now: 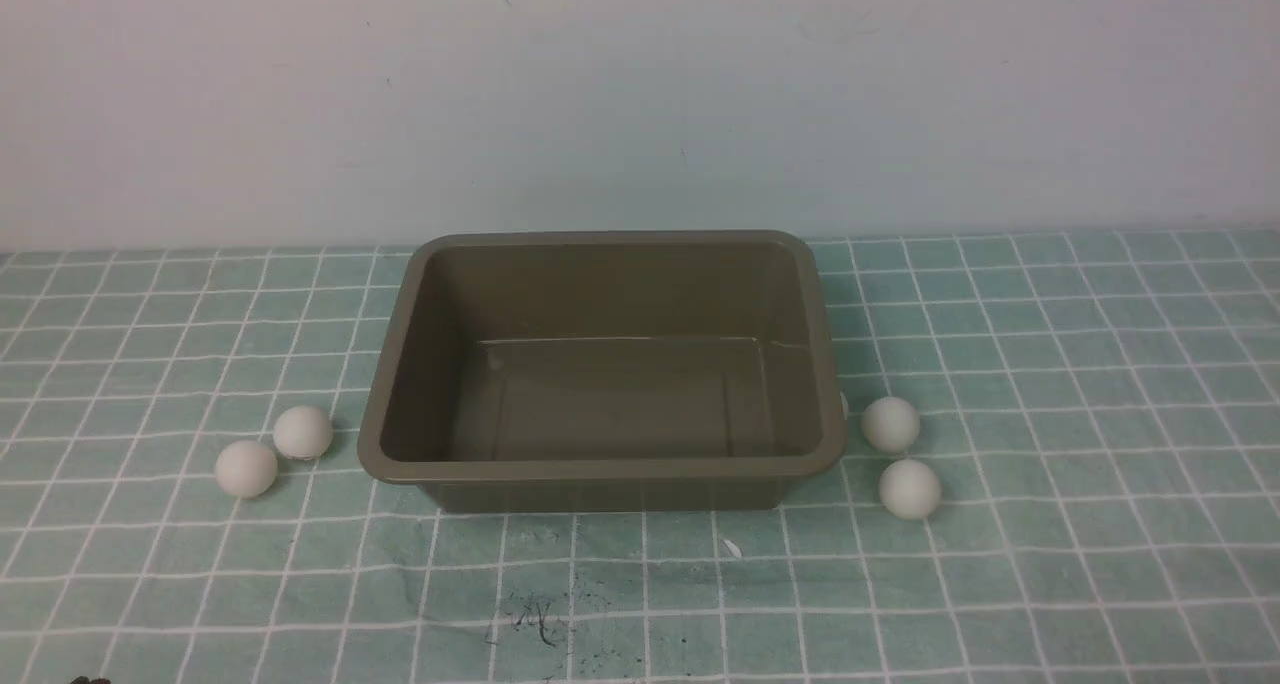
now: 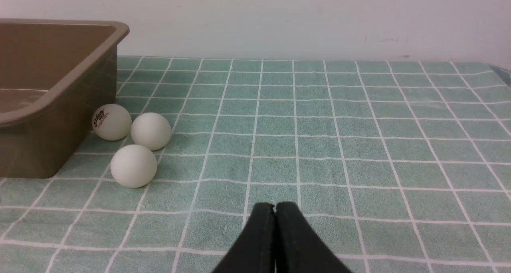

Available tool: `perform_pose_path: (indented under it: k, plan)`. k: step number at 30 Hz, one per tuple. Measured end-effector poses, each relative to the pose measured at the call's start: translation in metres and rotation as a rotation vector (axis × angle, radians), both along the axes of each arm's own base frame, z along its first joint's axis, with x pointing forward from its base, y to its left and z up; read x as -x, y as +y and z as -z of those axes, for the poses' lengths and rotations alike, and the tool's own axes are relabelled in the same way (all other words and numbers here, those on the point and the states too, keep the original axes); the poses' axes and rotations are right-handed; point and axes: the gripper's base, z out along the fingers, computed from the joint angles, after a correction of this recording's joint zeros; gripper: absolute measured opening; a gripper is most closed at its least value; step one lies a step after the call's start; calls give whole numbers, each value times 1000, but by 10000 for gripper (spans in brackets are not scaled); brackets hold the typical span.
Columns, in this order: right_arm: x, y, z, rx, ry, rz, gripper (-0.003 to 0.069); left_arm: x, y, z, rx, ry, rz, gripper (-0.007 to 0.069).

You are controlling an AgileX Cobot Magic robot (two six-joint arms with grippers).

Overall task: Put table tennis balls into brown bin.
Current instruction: 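Reach for and grasp a ping pong ball on the table beside the basket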

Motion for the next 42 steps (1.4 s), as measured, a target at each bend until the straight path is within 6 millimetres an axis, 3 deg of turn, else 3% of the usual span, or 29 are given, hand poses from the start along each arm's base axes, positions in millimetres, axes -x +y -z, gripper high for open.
perform_pose_path:
  k: [28,31,34,42]
  plan:
    - [0,0,0,0,0,0,-15,0,0,0,-1,-1,0,-5]
    - [0,0,0,0,0,0,-15,-1,-2,-3,75,-37,-4,-5]
    - [0,0,0,0,0,0,-15,-4,-3,-18,355,-168,-38,-5]
    - [0,-1,0,38,-2,-2,-15,4,20,-67,649,-700,-180,-5]
